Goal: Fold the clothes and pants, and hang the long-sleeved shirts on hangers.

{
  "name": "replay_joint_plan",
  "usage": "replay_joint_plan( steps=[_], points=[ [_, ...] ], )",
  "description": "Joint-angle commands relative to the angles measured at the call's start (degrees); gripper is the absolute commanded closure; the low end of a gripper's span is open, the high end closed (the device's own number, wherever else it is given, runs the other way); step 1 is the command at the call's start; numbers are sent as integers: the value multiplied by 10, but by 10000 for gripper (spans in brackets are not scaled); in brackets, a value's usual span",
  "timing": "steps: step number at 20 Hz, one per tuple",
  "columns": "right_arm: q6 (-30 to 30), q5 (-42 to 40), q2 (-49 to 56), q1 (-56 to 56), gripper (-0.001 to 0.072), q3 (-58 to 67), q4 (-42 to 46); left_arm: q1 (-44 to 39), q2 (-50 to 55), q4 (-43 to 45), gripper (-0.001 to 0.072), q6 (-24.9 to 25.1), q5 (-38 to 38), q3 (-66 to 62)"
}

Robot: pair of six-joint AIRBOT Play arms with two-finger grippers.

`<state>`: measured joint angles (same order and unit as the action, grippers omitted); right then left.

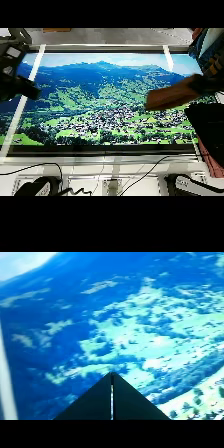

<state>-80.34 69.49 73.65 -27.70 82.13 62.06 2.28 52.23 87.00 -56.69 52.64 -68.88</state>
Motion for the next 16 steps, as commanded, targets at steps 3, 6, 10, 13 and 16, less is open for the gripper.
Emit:
replay_joint_plan(
  steps=[3, 6, 10, 13, 16],
  points=[
    [-101, -1, -81, -217, 695, 2, 134, 21, -15, 24, 693, -1, 6, 0],
    [-180, 49, -86, -339, 696, 2, 153, 21, -9, 23, 693, -2, 9, 1],
    [-206, 175, -86, -432, 696, -25, 212, 21, -8, 23, 693, -17, 21, 6],
    [-210, 183, -86, -461, 417, -38, 219, 21, -7, 23, 694, -16, 21, 9],
    [-212, 177, -86, -462, 37, -39, 177, 21, -8, 23, 693, -16, 21, 9]
  ],
)
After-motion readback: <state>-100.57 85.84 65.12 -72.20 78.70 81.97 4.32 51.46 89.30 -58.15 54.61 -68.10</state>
